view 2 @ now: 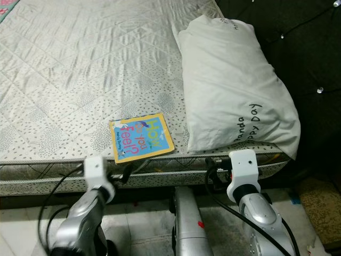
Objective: Clean up the room
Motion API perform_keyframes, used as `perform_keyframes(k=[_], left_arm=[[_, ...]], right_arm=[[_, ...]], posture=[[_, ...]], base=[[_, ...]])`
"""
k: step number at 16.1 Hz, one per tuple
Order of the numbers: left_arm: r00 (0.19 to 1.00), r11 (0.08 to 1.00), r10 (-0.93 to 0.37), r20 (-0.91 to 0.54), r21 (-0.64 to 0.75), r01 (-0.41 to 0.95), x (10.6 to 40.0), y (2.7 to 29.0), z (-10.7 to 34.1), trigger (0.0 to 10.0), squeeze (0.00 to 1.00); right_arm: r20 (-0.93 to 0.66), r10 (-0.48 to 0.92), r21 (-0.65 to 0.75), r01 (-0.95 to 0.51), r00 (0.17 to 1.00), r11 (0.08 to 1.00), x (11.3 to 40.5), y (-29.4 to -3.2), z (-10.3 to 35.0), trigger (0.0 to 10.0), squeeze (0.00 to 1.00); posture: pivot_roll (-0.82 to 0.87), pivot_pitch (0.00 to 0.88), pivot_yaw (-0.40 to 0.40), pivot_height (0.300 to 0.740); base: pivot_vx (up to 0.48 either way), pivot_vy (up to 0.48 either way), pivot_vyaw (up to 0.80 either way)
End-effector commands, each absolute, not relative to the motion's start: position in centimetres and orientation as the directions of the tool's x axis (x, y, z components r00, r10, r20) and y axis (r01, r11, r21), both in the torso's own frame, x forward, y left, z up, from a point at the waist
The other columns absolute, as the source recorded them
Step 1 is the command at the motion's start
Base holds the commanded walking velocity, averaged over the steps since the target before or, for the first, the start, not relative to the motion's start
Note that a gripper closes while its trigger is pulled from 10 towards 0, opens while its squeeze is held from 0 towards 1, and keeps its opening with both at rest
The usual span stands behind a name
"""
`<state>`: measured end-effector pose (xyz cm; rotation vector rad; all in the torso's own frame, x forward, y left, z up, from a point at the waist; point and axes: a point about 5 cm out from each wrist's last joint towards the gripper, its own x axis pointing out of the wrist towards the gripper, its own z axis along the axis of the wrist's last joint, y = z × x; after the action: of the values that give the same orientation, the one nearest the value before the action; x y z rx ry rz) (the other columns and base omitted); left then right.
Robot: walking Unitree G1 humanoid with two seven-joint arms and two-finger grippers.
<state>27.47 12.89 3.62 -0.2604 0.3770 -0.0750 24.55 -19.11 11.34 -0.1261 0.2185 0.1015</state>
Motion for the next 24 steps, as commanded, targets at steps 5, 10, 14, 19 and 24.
perform_keyframes(k=[5, 10, 14, 19, 24], left_arm=[[0.914, 0.951, -0.061, -0.401, -0.303, -0.07, 28.2, 14.4, 3.5, 10.0, 0.0], [0.927, 0.951, -0.025, -0.375, -0.294, -0.094, 30.0, 15.7, 4.6, 10.0, 0.0], [0.923, 0.949, 0.0, -0.385, -0.291, -0.122, 30.1, 16.6, 4.3, 10.0, 0.0], [0.918, 0.947, 0.044, -0.393, -0.277, -0.164, 30.9, 18.4, 4.4, 10.0, 0.0], [0.919, 0.947, 0.077, -0.387, -0.259, -0.188, 31.4, 19.7, 4.7, 10.0, 0.0]], right_arm=[[-0.224, 0.08, -0.121, -0.109, 0.971, 0.987, 24.5, -19.5, 11.1, 10.0, 0.0], [-0.221, 0.071, -0.129, -0.101, 0.973, 0.986, 24.5, -19.8, 11.1, 10.0, 0.0], [-0.22, 0.071, -0.128, -0.101, 0.973, 0.987, 24.6, -19.8, 11.1, 10.0, 0.0], [-0.215, 0.063, -0.13, -0.092, 0.975, 0.987, 24.6, -19.9, 11.2, 10.0, 0.0], [-0.214, 0.059, -0.127, -0.087, 0.975, 0.988, 24.6, -19.9, 11.1, 10.0, 0.0]], posture=[[-0.29, 0.167, -0.038, 0.532], [-0.3, 0.167, -0.038, 0.532], [-0.3, 0.169, -0.039, 0.532], [-0.3, 0.167, -0.033, 0.532], [-0.3, 0.165, -0.031, 0.532]], base=[[0.0, 0.0, 0.0], [0.0, 0.0, 0.0], [0.0, 0.0, 0.0], [0.0, 0.0, 0.0], [0.0, 0.0, 0.0]])
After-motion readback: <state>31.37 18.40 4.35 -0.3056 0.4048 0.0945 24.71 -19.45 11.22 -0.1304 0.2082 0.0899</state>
